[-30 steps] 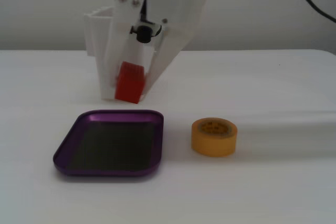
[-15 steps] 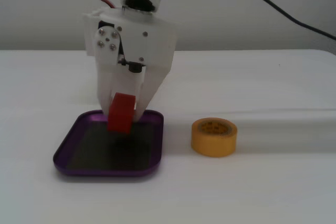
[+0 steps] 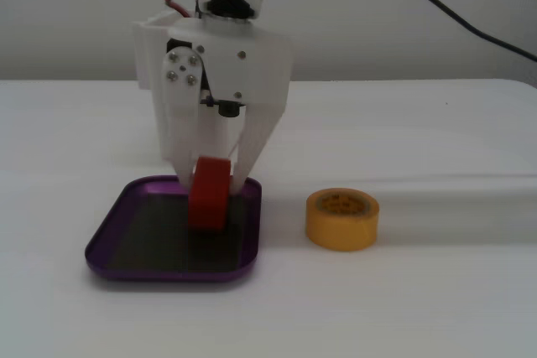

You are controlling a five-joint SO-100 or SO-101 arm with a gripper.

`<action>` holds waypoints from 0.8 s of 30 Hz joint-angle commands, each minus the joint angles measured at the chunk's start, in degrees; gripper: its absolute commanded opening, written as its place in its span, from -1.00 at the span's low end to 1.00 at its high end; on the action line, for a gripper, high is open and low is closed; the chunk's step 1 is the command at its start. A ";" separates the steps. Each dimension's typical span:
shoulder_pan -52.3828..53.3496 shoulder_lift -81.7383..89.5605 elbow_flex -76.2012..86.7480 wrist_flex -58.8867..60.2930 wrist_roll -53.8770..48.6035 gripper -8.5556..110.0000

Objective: Pick up the red cube and place it in the box.

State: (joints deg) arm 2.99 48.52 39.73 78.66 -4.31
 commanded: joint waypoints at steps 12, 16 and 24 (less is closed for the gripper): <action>-0.70 12.48 -22.68 18.02 0.00 -0.60; -0.70 22.85 -22.76 18.54 0.62 -0.60; -0.88 45.44 -3.16 18.46 0.26 -0.60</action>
State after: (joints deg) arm 2.55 84.11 30.23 96.77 -3.96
